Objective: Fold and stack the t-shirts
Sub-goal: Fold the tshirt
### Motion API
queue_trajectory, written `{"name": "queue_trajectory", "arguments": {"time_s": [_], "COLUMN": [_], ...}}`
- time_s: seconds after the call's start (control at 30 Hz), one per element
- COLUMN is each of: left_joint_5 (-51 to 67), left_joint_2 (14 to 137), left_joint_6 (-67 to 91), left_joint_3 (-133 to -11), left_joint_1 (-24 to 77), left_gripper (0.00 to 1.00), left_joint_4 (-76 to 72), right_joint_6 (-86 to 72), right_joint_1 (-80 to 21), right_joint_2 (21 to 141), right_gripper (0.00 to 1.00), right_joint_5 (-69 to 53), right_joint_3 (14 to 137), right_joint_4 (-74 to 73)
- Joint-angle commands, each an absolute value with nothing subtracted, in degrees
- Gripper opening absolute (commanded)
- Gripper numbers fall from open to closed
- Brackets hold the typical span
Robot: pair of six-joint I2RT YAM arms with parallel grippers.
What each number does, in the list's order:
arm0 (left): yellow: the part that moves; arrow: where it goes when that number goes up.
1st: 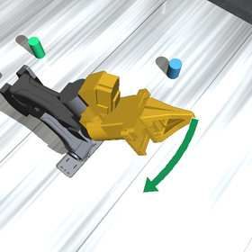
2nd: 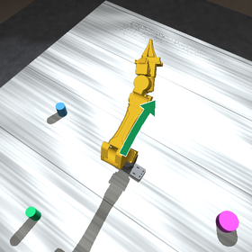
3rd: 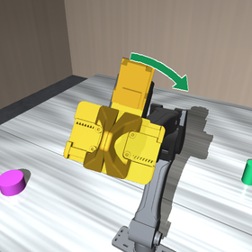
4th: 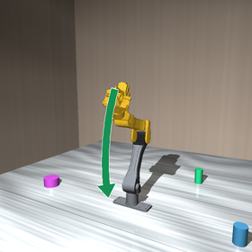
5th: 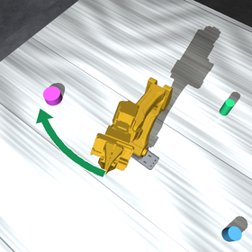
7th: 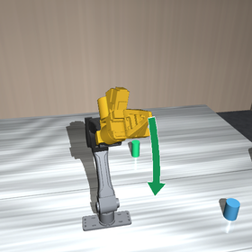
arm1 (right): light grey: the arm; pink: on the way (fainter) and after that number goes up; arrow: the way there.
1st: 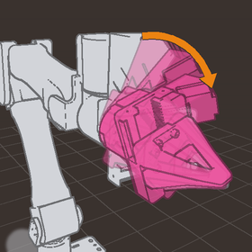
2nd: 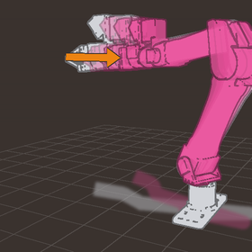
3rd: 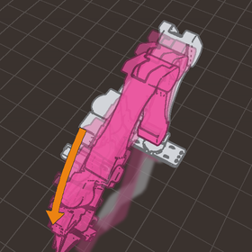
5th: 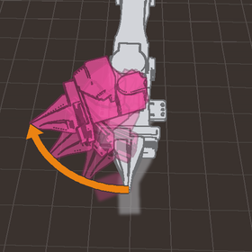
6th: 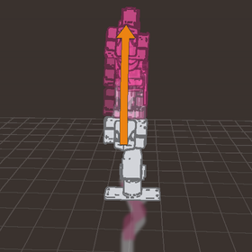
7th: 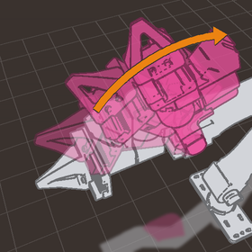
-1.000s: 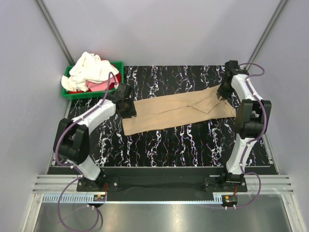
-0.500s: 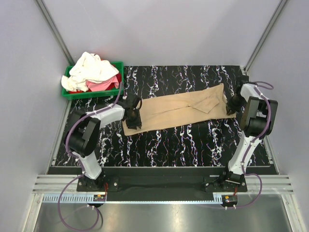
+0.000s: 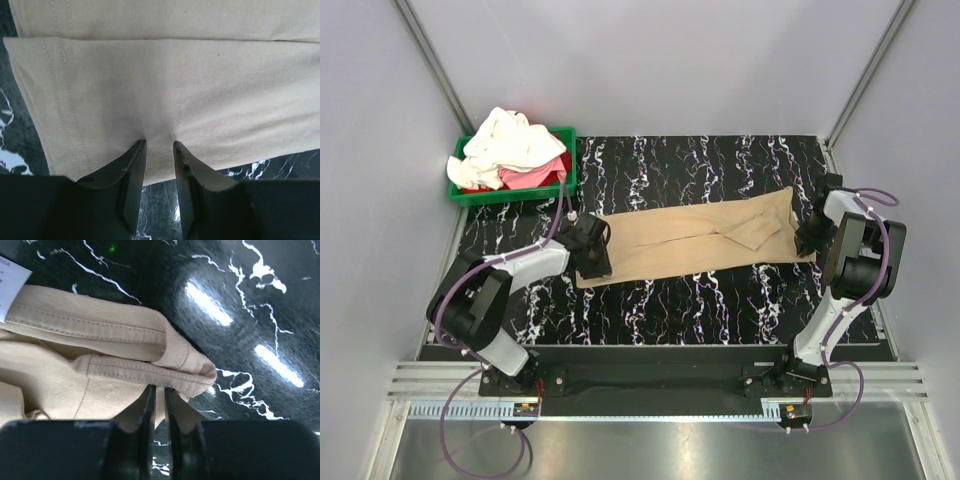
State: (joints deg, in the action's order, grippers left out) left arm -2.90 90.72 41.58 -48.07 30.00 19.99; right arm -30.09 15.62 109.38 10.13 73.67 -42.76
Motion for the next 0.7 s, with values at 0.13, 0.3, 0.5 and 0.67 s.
{"name": "queue_trajectory", "arguments": {"time_s": [0.13, 0.3, 0.5, 0.67], "left_joint_5": [-1.94, 3.86, 11.77, 14.32], "left_joint_2": [83.68, 79.72, 80.94, 81.39], "left_joint_6": [37.11, 33.75, 31.56, 29.44], "left_joint_3": [-52.28, -60.2, -65.65, -68.99], "left_joint_1": [30.41, 30.5, 30.24, 29.36], "left_gripper": [0.39, 0.48, 0.49, 0.52], "left_joint_4": [31.54, 31.99, 32.34, 34.1], "right_joint_6": [-28.65, -28.91, -31.37, -33.92], "right_joint_1": [16.17, 16.08, 14.59, 14.59], "right_joint_2": [101.79, 97.82, 97.65, 99.22], "right_gripper": [0.3, 0.36, 0.46, 0.55], "right_joint_5": [9.24, 1.07, -9.06, -11.42], "right_joint_3": [74.7, 75.5, 69.63, 65.66], "right_joint_4": [-44.3, -43.16, -34.29, -23.68]}}
